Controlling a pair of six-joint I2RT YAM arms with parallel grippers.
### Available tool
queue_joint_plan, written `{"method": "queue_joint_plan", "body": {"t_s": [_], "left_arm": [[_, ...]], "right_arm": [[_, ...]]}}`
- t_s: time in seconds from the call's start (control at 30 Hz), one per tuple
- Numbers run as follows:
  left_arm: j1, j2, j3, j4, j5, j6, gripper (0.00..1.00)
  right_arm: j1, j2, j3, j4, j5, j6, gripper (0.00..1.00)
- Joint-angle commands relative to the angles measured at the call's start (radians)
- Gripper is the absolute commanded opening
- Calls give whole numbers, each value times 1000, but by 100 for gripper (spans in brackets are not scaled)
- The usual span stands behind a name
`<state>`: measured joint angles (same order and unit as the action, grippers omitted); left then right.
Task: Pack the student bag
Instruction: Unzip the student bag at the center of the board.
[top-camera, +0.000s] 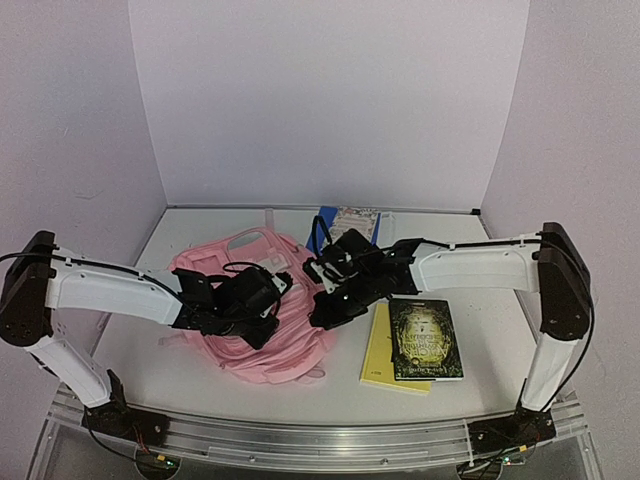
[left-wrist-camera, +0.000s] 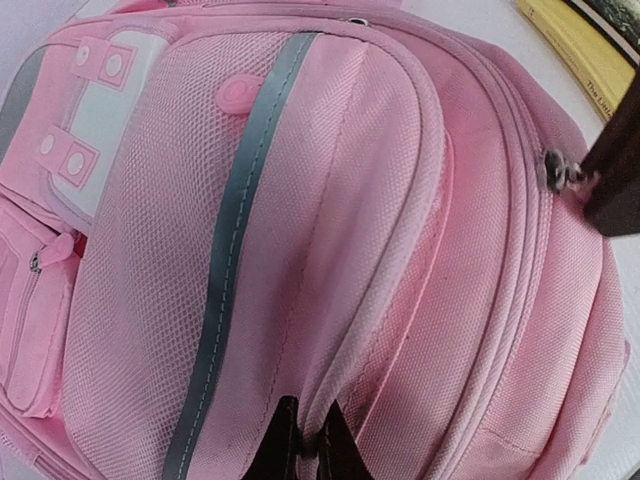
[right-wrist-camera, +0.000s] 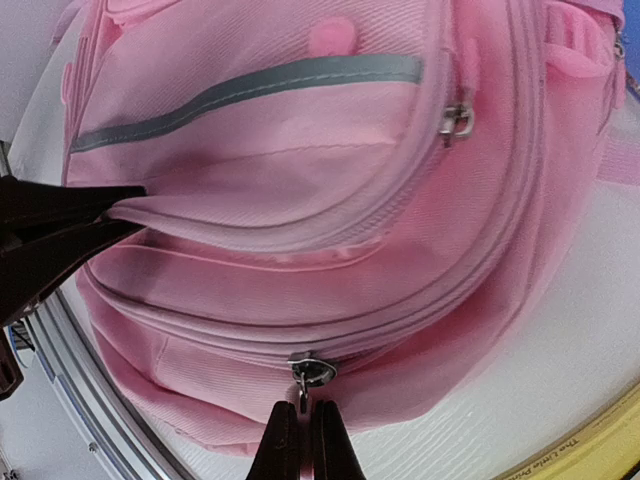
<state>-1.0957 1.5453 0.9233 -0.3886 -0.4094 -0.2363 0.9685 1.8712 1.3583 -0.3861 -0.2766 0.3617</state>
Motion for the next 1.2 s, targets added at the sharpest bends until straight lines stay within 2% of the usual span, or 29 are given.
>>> {"method": "queue_joint_plan", "body": {"t_s": [0.0, 0.2, 0.47, 0.6, 0.9, 1.07, 1.17], "left_arm": [[45, -48, 77, 97, 98, -29, 0], [114, -88, 84, 148, 223, -81, 0], [172, -120, 66, 196, 324, -134, 0], [182, -127, 50, 223, 340, -159, 0], [200, -166, 7, 292, 320, -220, 0], [206, -204, -16, 294, 301, -229, 0], [209, -233, -31, 281, 303, -222, 0]], "right_arm": [[85, -49, 57, -41, -18, 8, 0], [149, -22, 58, -16, 10, 75, 0], [227, 15, 40, 225, -16, 234, 0], [261, 49, 53, 295, 11, 283, 0], [305, 73, 60, 340, 42, 313, 0], [307, -9, 16, 341, 107, 306, 11], [306, -82, -32, 332, 188, 316, 28]]}}
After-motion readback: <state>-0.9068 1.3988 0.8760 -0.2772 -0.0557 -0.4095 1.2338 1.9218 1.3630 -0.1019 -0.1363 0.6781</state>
